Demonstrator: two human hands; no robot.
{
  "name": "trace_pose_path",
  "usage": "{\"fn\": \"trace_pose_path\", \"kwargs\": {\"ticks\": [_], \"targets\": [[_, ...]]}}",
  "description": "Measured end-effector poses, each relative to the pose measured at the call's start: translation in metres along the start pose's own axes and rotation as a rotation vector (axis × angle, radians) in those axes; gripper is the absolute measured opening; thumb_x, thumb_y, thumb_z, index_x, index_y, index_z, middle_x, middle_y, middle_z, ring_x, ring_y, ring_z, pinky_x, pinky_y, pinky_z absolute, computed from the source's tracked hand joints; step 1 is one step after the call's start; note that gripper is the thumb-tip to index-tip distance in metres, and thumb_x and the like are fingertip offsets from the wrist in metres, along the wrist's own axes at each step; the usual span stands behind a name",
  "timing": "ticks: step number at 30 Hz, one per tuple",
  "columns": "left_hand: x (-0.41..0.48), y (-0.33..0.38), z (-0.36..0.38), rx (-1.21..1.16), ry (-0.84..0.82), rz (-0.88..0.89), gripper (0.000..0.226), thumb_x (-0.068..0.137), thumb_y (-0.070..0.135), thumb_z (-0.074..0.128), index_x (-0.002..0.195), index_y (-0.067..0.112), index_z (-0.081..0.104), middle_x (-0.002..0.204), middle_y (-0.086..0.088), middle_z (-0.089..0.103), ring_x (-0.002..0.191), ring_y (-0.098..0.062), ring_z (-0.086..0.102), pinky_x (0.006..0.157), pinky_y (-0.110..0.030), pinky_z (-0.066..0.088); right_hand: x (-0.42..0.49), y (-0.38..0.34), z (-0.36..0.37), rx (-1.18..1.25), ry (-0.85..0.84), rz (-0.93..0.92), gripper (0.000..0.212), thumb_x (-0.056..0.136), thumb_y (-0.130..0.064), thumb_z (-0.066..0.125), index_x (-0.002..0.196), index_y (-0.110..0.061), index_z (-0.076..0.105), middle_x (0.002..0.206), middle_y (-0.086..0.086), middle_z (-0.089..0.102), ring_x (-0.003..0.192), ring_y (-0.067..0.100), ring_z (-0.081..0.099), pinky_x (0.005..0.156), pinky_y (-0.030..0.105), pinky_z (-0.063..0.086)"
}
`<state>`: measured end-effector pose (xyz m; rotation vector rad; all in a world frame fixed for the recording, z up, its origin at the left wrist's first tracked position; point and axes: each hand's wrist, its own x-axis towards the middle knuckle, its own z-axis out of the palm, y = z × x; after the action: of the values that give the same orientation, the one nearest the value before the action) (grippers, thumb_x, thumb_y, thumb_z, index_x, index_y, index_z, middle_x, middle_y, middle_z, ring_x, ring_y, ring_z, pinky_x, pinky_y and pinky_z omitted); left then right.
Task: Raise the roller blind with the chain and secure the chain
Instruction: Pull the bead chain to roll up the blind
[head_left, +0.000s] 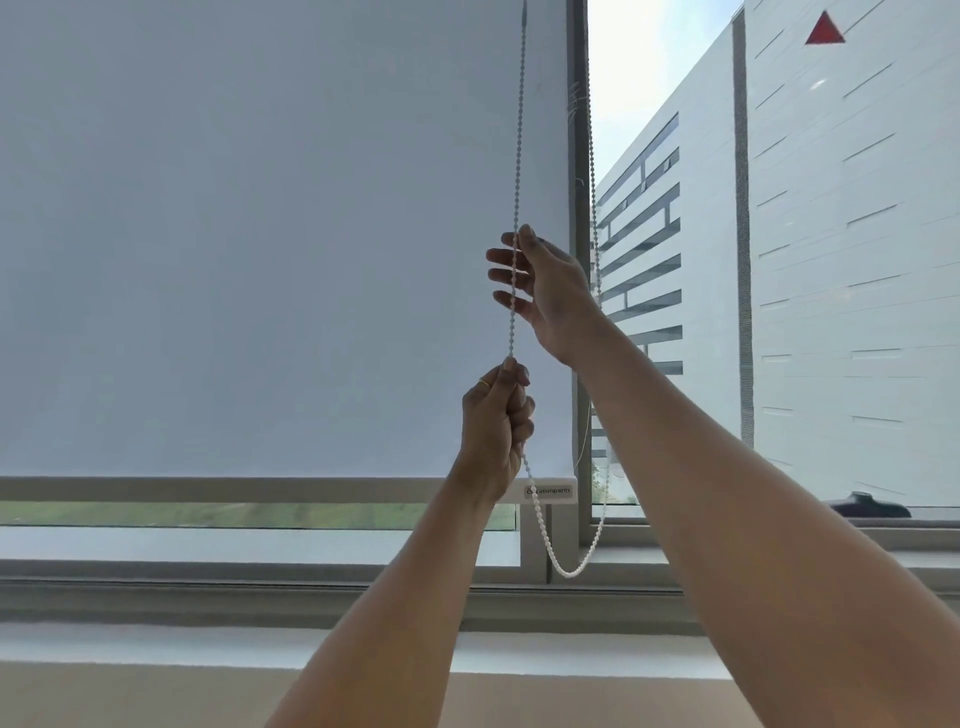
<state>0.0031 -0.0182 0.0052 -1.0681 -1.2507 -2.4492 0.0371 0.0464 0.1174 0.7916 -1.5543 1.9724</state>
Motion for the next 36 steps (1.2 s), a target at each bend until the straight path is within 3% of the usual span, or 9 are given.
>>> {"fn": "trace_pose_path", "kwargs": {"ticks": [4, 7, 12, 19, 23, 27, 29, 33, 36], "targets": [[-0.012, -0.021, -0.006, -0.04, -0.009, -0.038, 0.031, 0.097, 0.021, 0.04, 0.068, 0.014, 0.051, 0.039, 0.012, 0.028, 0.034, 0.001, 0.021, 0.029, -0.011, 0.017, 0.003, 0.0, 0.005, 0.017, 0.065, 0.032, 0.021, 0.098, -0.026, 0.039, 0.102, -0.012, 0.054, 0.084, -0.001, 0.061, 0.075, 0.012, 0.058, 0.065, 0.024, 0.048], [-0.015, -0.027, -0.007, -0.049, -0.016, -0.059, 0.032, 0.097, 0.021, 0.039, 0.068, 0.014, 0.05, 0.039, 0.013, 0.027, 0.033, 0.001, 0.022, 0.029, -0.01, 0.018, 0.007, -0.001, 0.007, -0.066, 0.15, 0.022, 0.023, 0.098, -0.024, 0.038, 0.092, -0.013, 0.056, 0.071, -0.002, 0.053, 0.057, 0.01, 0.045, 0.049, 0.019, 0.035], [-0.014, -0.033, -0.001, -0.032, -0.089, -0.084, 0.034, 0.098, 0.023, 0.038, 0.066, 0.016, 0.05, 0.04, 0.013, 0.027, 0.035, 0.0, 0.021, 0.03, -0.01, 0.019, 0.006, 0.005, 0.005, -0.206, 0.298, -0.155, 0.031, 0.096, -0.018, 0.041, 0.07, -0.023, 0.057, 0.06, -0.004, 0.04, 0.051, 0.007, 0.032, 0.042, 0.016, 0.026], [-0.001, -0.031, -0.011, 0.022, -0.162, -0.186, 0.042, 0.094, 0.04, 0.038, 0.07, 0.016, 0.062, 0.044, 0.008, 0.036, 0.04, -0.005, 0.027, 0.035, -0.014, 0.022, -0.001, 0.01, 0.0, -0.16, 0.253, -0.198, 0.03, 0.095, -0.019, 0.045, 0.07, -0.024, 0.06, 0.059, -0.005, 0.039, 0.05, 0.005, 0.031, 0.038, 0.011, 0.026], [0.016, -0.021, -0.014, -0.002, -0.142, -0.247, 0.067, 0.092, 0.06, 0.017, 0.081, 0.017, 0.068, 0.062, -0.001, 0.06, 0.061, -0.013, 0.048, 0.057, -0.026, 0.034, -0.008, 0.026, -0.009, -0.154, 0.25, -0.197, 0.03, 0.095, -0.018, 0.046, 0.07, -0.024, 0.061, 0.057, -0.005, 0.038, 0.042, 0.001, 0.031, 0.039, 0.011, 0.026], [0.043, 0.012, -0.001, 0.051, -0.095, -0.162, 0.066, 0.094, 0.054, 0.011, 0.097, 0.011, 0.06, 0.089, -0.009, 0.063, 0.086, -0.02, 0.057, 0.081, -0.033, 0.042, -0.022, 0.047, -0.016, -0.108, 0.249, -0.164, 0.03, 0.094, -0.016, 0.048, 0.068, -0.022, 0.062, 0.052, -0.007, 0.044, 0.047, 0.003, 0.038, 0.044, 0.014, 0.032], [0.055, 0.033, 0.009, 0.026, -0.07, -0.113, 0.06, 0.096, 0.05, 0.015, 0.096, 0.008, 0.059, 0.086, -0.01, 0.061, 0.082, -0.02, 0.059, 0.078, -0.031, 0.046, -0.028, 0.055, -0.019, -0.095, 0.226, -0.159, 0.03, 0.094, -0.015, 0.047, 0.069, -0.023, 0.062, 0.048, -0.013, 0.051, 0.044, -0.002, 0.043, 0.043, 0.013, 0.033], [0.072, 0.067, 0.031, 0.2, -0.058, -0.074, 0.055, 0.098, 0.043, 0.025, 0.118, 0.001, 0.054, 0.084, -0.006, 0.061, 0.075, -0.017, 0.059, 0.07, -0.026, 0.047, -0.042, 0.073, -0.02, -0.158, 0.195, -0.125, 0.029, 0.094, -0.017, 0.047, 0.071, -0.025, 0.064, 0.054, -0.005, 0.04, 0.038, 0.0, 0.03, 0.039, 0.013, 0.023], [0.076, 0.081, 0.046, 0.301, -0.074, -0.062, 0.048, 0.098, 0.038, 0.03, 0.121, 0.003, 0.052, 0.084, -0.004, 0.057, 0.073, -0.017, 0.056, 0.068, -0.025, 0.048, -0.055, 0.089, -0.02, -0.145, 0.164, -0.089, 0.029, 0.094, -0.015, 0.046, 0.072, -0.022, 0.064, 0.056, -0.003, 0.036, 0.037, 0.0, 0.032, 0.038, 0.009, 0.026]]}}
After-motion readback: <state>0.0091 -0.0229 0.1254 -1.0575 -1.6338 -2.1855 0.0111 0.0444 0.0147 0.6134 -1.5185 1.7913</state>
